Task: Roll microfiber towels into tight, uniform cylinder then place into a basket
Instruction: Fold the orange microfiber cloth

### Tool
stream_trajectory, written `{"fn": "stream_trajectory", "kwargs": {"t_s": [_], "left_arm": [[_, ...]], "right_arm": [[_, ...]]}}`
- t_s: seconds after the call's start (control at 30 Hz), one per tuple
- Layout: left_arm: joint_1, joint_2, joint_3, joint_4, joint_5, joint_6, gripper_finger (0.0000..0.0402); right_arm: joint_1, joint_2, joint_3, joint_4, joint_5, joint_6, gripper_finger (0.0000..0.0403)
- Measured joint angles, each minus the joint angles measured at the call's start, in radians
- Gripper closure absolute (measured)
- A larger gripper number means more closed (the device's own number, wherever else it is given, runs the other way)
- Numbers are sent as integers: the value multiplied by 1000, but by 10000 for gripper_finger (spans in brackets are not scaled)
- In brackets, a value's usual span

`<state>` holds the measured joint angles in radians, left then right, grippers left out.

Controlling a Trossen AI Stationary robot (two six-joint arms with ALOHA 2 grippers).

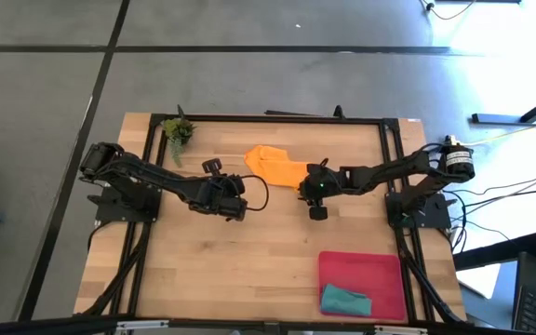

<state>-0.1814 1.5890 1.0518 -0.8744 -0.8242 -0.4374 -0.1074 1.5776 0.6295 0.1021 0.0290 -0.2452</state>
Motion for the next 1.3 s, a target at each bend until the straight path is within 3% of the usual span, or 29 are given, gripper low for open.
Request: {"fn": "stream_trajectory", "kwargs": {"t_s": [0.33,0.7,1.1,1.3], "left_arm": [[0,0,0,5,0,-1,401],[0,0,0,9,5,-2,401],[1,0,0,9,7,-7,401],[3,0,0,9,8,-34,401]], "right_arm": [[-7,63,-9,138,4,-14,262],[-6,152,11,155,46,-68,262],[-6,153,13,116,59,259,262],[-7,154,13,86,65,322,277]]}}
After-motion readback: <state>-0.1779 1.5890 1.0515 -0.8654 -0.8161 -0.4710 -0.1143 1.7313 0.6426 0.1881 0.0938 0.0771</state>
